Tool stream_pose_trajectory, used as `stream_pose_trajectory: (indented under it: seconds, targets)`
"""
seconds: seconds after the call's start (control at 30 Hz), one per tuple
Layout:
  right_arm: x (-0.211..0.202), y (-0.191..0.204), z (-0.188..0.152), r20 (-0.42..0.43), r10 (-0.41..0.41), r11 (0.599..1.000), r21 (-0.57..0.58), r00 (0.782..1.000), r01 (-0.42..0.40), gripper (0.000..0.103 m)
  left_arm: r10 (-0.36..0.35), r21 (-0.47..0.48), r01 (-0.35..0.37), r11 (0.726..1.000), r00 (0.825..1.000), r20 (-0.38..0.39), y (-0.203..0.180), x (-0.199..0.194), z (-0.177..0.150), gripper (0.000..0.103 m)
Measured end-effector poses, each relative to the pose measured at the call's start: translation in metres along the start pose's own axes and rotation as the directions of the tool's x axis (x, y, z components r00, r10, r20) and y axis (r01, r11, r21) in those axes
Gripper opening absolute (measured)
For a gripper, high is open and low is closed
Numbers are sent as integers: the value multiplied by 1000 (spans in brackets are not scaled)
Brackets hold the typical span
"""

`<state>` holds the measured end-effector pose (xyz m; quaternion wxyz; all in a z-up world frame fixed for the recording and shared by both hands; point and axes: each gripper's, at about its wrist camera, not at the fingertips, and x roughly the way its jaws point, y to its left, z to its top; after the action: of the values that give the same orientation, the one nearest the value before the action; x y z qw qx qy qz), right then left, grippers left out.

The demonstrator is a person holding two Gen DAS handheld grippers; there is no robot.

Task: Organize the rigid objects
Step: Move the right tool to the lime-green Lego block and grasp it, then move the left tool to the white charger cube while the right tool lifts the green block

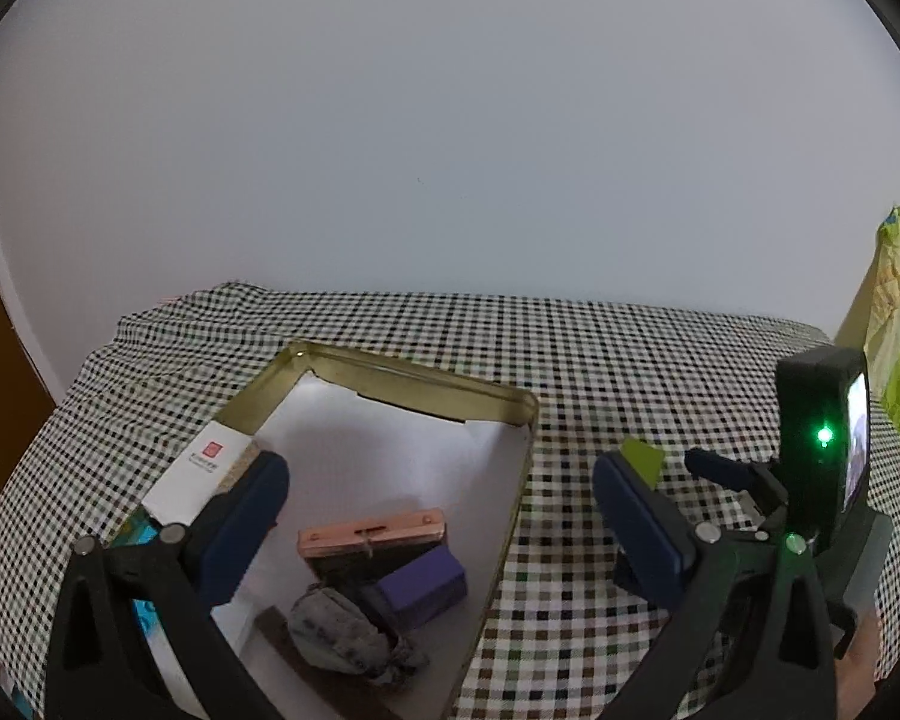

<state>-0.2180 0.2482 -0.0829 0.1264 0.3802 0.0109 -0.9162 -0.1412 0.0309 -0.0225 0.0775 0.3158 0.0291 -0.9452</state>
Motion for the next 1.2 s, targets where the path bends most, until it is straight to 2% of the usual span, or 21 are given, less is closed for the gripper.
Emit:
stream_pose_trajectory:
  seconds: [0.27, 0.3, 0.33, 0.37, 0.47, 0.7, 0.83, 0.97, 1.07, 1.2]
  targets:
    - [21, -4, 11, -52, 31, 999, 23, 998, -30, 79, 19, -48, -20, 999, 999, -32, 6, 13, 6, 103]
    - [23, -3, 10, -68, 34, 999, 19, 997, -33, 75, 16, -56, -18, 998, 999, -32, 7, 13, 5, 103]
    - [25, -3, 9, -80, 35, 999, 18, 996, -33, 58, 14, -62, -15, 998, 999, -31, 7, 12, 4, 103]
    - [23, -3, 7, -81, 43, 999, 20, 996, -41, 54, 9, -69, -11, 998, 1000, -29, 7, 11, 3, 103]
    - [12, -6, 3, -53, 67, 998, 24, 996, -66, 54, -15, -76, 13, 997, 1000, -18, 2, 8, 0, 103]
    - [-33, -23, -9, 65, 53, 997, 58, 996, -57, 54, -61, -45, 61, 997, 998, 7, -25, 3, -6, 103]
    - [-73, -51, -23, 139, -23, 994, 108, 990, 8, 54, -99, -8, 99, 995, 995, -7, -52, 6, -10, 103]
    - [-97, -90, -43, 152, -127, 978, 182, 980, 98, 54, -144, 63, 146, 987, 989, -34, -96, 13, -21, 103]
    - [-103, -118, -56, 137, -197, 957, 242, 971, 160, 54, -177, 152, 184, 971, 983, -54, -131, 17, -32, 103]
    - [-118, -150, -67, 126, -259, 925, 319, 958, 208, 54, -235, 247, 259, 934, 964, -125, -172, 29, -43, 103]
